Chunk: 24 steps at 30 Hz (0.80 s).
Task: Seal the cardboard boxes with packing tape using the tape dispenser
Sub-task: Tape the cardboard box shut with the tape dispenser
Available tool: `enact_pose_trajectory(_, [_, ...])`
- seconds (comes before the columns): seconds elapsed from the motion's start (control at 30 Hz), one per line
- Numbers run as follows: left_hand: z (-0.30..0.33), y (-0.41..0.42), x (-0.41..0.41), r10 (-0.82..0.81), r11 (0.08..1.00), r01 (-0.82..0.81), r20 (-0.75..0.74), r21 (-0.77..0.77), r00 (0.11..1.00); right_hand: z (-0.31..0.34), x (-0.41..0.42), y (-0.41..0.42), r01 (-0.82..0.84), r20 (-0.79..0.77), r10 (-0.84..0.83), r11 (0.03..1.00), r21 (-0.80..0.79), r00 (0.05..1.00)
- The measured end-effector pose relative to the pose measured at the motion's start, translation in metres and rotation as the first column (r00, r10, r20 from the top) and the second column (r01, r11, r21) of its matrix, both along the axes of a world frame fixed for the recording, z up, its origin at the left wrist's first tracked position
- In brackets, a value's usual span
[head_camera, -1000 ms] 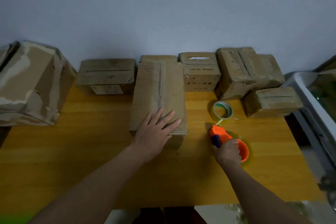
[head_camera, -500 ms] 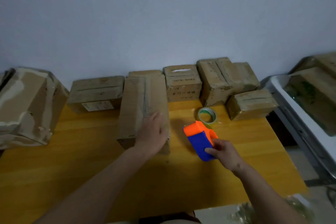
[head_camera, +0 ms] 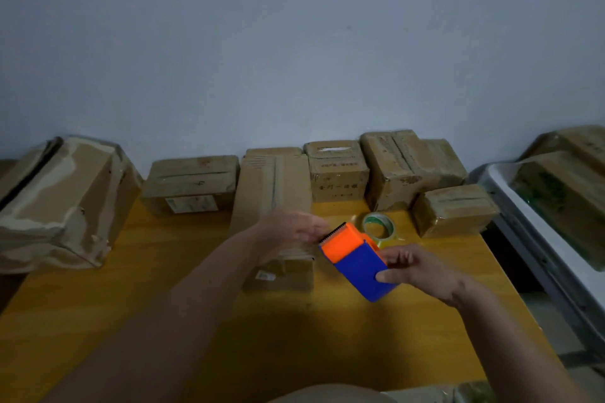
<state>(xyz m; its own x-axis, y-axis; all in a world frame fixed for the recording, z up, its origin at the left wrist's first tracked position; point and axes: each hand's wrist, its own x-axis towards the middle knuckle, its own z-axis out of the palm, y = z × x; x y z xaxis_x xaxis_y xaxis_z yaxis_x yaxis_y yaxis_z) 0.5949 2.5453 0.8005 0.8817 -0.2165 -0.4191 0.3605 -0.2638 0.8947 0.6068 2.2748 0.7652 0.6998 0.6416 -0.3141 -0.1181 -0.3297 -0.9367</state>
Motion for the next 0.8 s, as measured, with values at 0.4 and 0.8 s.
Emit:
enact_pose_trajectory(0.4, [-0.024,-0.001,-0.019,0.404,0.904,-0.404,-0.034,-0.137,0.914,0.019,-0.006,0.037,-0.079,-0.129,0.069,0.994,-0.075,0.989])
enact_pose_trajectory(0.8, [-0.038,0.038,-0.045,0.774,0.633,-0.768,0.100,-0.098,0.625,0.040,0.002,0.061,-0.160,0.013,0.172,0.939,-0.303,0.985])
